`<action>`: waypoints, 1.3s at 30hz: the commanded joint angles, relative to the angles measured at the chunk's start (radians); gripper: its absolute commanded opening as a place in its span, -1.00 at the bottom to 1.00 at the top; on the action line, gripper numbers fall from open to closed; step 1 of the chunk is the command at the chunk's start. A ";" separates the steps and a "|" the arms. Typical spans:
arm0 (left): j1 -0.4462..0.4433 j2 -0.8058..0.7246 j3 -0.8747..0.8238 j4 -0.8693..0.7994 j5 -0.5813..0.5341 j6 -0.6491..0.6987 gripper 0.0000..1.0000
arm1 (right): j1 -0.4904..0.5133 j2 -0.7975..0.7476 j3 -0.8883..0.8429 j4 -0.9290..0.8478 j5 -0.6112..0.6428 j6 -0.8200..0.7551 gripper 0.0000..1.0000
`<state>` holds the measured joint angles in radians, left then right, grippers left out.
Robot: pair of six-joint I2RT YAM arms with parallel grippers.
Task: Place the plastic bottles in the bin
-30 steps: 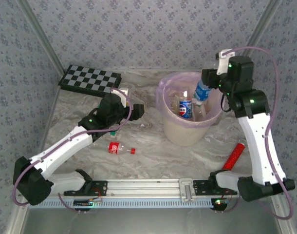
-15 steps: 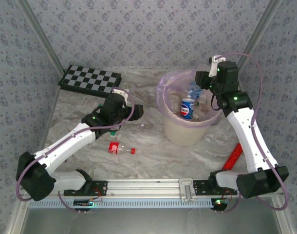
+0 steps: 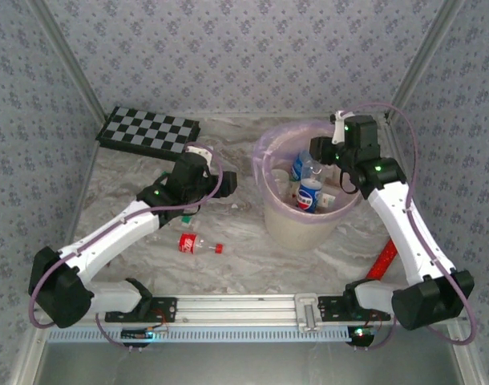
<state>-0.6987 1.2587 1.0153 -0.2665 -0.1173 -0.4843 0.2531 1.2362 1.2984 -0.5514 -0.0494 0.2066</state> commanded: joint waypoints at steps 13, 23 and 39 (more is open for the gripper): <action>-0.001 -0.033 -0.012 0.006 -0.011 -0.007 0.73 | 0.025 -0.032 0.294 -0.295 -0.008 -0.079 0.76; 0.001 -0.106 -0.047 -0.004 -0.037 -0.011 0.73 | 0.033 0.023 0.239 -0.317 0.049 -0.057 -0.15; 0.014 -0.098 -0.049 -0.007 -0.036 -0.020 0.73 | 0.031 -0.027 0.223 -0.302 -0.026 -0.040 -0.02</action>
<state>-0.6933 1.1656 0.9710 -0.2707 -0.1436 -0.4919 0.2840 1.2648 1.4391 -0.8131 -0.0505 0.1783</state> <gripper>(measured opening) 0.864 0.478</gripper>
